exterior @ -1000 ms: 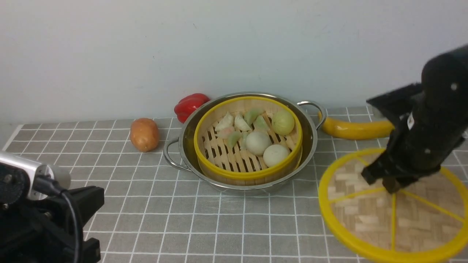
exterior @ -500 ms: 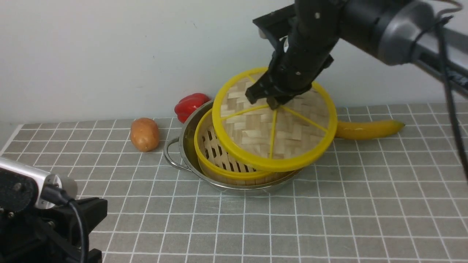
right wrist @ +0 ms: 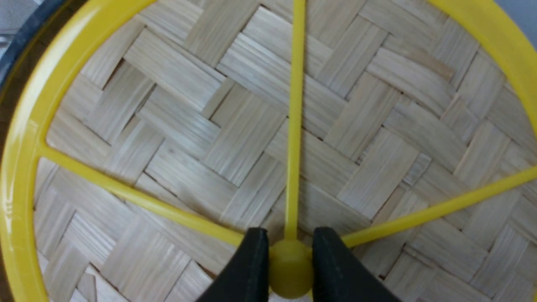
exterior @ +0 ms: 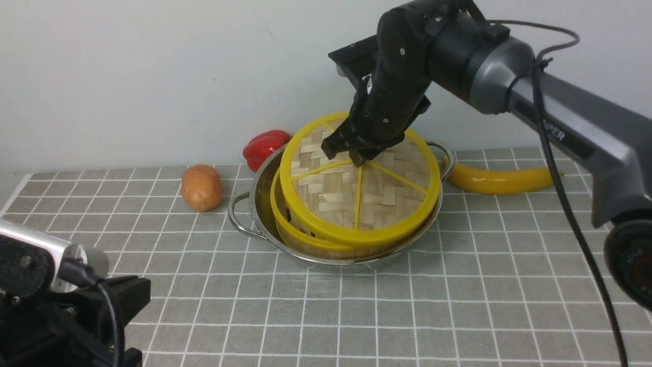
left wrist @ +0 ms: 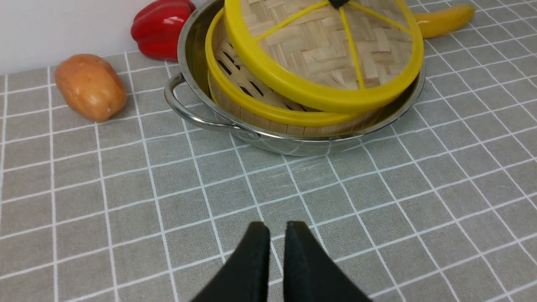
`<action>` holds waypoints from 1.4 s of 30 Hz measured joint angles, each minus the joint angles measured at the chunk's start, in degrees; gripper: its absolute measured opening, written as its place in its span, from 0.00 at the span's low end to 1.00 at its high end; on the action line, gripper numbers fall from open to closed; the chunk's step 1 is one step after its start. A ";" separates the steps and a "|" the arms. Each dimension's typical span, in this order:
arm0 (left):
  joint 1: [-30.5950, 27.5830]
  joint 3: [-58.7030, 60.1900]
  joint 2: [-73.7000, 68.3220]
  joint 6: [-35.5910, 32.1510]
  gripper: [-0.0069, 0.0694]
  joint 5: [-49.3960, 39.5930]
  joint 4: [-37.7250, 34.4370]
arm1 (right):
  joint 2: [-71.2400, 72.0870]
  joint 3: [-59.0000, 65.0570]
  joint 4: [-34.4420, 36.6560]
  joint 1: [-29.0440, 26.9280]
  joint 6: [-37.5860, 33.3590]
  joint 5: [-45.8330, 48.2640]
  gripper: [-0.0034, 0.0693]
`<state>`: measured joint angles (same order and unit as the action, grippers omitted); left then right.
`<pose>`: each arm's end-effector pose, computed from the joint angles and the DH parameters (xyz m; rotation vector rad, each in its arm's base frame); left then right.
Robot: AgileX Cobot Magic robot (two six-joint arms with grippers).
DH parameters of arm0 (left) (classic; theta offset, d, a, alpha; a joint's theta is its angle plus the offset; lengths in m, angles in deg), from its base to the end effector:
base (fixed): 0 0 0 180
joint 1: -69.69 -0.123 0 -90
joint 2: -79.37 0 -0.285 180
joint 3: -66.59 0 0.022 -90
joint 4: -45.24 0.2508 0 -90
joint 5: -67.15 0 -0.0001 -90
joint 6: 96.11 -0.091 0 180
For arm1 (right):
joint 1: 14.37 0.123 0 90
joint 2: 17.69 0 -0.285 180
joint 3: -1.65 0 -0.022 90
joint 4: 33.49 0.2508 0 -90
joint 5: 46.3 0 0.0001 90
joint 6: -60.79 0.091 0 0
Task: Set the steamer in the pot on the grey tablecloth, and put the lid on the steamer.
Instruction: 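Place the yellow bamboo steamer lid onto the steamer in the pot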
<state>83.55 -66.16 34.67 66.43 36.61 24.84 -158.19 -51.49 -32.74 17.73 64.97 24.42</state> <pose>0.1181 -0.0458 0.2909 0.3561 2.0883 -0.3353 0.4258 0.2684 0.2534 -0.6671 2.6949 0.1848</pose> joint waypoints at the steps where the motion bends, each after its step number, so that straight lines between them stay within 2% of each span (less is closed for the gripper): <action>1: 0.00 0.00 0.00 0.00 0.16 0.00 0.00 | -0.26 0.00 0.24 0.03 -0.50 0.00 0.25; 13: 0.00 0.00 0.00 -0.05 0.16 0.00 0.00 | -1.82 -0.71 1.09 1.53 -4.48 -0.13 0.25; 42: 0.00 0.01 0.00 -0.05 0.19 -0.90 0.00 | -2.34 -0.71 -0.76 1.53 -5.91 -5.97 0.25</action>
<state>83.55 -66.15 34.67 66.38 35.71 24.84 -160.53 -52.20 -33.49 19.26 59.06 18.45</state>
